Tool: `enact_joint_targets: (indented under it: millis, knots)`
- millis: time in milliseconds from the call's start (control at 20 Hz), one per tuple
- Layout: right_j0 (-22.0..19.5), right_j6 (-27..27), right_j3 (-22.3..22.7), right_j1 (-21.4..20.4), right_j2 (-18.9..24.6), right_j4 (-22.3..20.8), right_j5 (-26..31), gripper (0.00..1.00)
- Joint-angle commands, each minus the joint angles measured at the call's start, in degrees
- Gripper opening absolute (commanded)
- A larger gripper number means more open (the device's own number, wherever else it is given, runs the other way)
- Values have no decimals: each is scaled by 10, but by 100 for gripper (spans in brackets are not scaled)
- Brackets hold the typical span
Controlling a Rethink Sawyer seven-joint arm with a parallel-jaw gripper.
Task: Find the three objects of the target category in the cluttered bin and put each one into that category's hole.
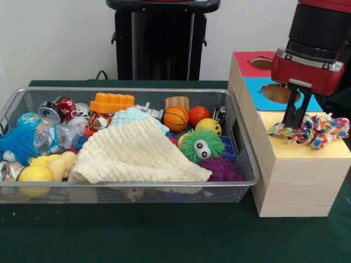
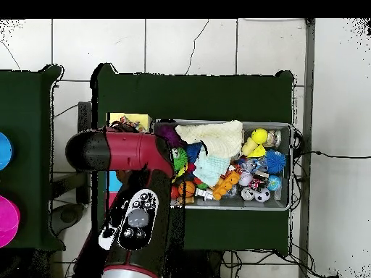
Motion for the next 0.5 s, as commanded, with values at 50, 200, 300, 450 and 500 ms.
enact_joint_targets:
  millis: [50, 200, 300, 450, 500]
  knots:
    - [-69, 38, 92, 8, 143, 55, 9, 0]
    - [-102, 9, 113, 6, 184, 58, -14, 0]
    - [-115, 4, 130, 4, 205, 55, -32, 0]
    - [-120, 12, 125, 25, 217, 44, -49, 0]
    - [-124, 14, 127, 28, 220, 40, -52, 0]
